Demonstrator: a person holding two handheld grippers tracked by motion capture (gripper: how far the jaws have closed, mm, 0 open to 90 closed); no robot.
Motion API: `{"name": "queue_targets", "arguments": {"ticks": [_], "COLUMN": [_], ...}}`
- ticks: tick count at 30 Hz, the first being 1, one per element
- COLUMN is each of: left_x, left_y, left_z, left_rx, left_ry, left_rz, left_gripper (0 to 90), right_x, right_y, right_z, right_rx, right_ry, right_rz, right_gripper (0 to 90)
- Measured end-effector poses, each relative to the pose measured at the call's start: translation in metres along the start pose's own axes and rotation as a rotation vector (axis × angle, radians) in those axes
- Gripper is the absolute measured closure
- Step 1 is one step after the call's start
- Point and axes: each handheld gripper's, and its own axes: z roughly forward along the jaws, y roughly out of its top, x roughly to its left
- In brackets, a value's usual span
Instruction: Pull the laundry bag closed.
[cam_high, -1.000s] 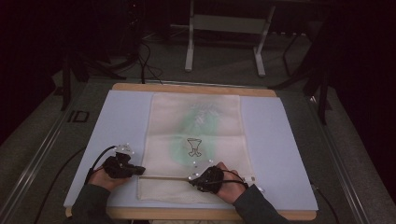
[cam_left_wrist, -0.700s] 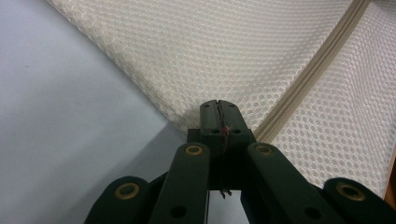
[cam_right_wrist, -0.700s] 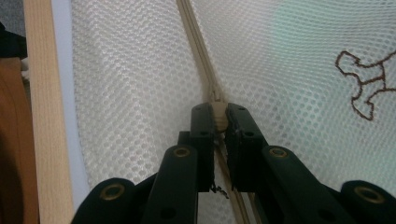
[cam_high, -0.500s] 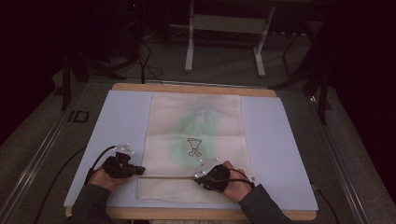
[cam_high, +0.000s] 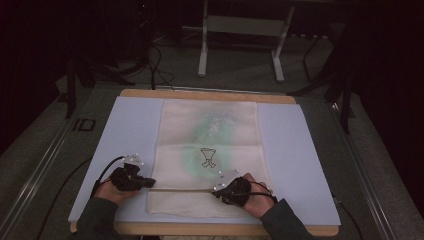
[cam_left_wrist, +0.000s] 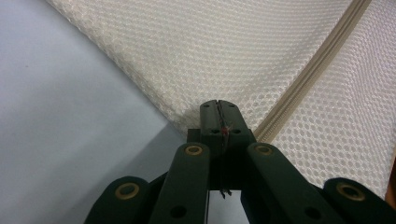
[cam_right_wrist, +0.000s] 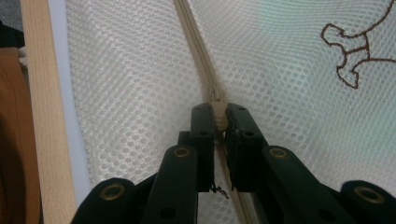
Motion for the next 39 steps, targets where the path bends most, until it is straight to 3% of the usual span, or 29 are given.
{"name": "queue_targets", "arguments": {"ticks": [39], "left_x": [0.0], "left_y": [0.0], "left_z": [0.0], "left_rx": [0.0], "left_ry": [0.001], "left_rz": [0.0], "left_gripper": [90.0], "right_x": [-0.002], "right_y": [-0.024], "right_z": [-0.013], "right_rx": [0.006], "right_ry": [-0.013], "right_rz": [0.039], "right_gripper": [82.2]}}
